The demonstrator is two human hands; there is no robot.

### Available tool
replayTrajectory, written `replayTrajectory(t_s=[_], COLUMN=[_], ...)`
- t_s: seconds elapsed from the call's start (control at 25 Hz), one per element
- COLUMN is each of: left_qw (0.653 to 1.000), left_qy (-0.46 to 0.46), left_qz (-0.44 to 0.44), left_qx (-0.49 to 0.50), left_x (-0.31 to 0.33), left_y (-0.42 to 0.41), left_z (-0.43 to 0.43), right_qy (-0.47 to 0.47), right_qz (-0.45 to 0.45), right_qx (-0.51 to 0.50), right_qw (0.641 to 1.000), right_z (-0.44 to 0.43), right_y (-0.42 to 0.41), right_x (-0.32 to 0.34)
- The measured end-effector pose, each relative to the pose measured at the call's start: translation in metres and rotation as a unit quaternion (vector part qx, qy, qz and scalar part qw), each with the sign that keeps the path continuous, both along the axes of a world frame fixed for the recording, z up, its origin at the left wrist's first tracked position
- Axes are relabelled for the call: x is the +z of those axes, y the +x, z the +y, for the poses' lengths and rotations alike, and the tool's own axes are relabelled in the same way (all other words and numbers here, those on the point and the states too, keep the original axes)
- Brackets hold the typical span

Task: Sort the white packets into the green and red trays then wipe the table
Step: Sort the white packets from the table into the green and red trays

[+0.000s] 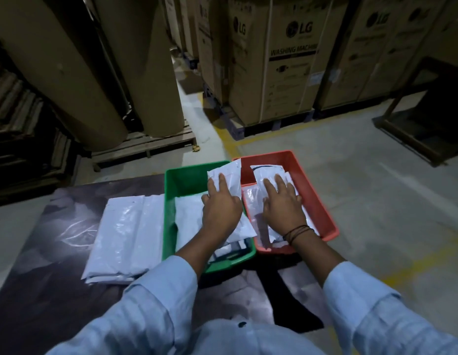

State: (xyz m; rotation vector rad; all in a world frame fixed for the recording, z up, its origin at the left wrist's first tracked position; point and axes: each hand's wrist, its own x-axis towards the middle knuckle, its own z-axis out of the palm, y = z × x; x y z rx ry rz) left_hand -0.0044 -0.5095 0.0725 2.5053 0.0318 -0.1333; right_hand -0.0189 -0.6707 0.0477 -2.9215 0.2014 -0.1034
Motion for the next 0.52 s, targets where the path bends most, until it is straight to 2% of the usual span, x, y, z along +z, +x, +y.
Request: replayTrajectory(t_s=[0.24,0.52], left_qw=[0.999,0.999], left_qy=[0.011,0.036], left_qz=[0.010,0.010], left_qx=[0.036,0.040], left_x=[-0.002,-0.008], left_y=[-0.007,0.003], left_z=[-0.071,-0.096], right_qy=[-0.050,-0.095], right_qz=[0.034,0.062], right_qx=[0.067,0.066], right_qw=[0.996,0.991], right_z=[-0.060,-0.077], right_y=[0.003,0.021], right_x=[-0.014,-0.035])
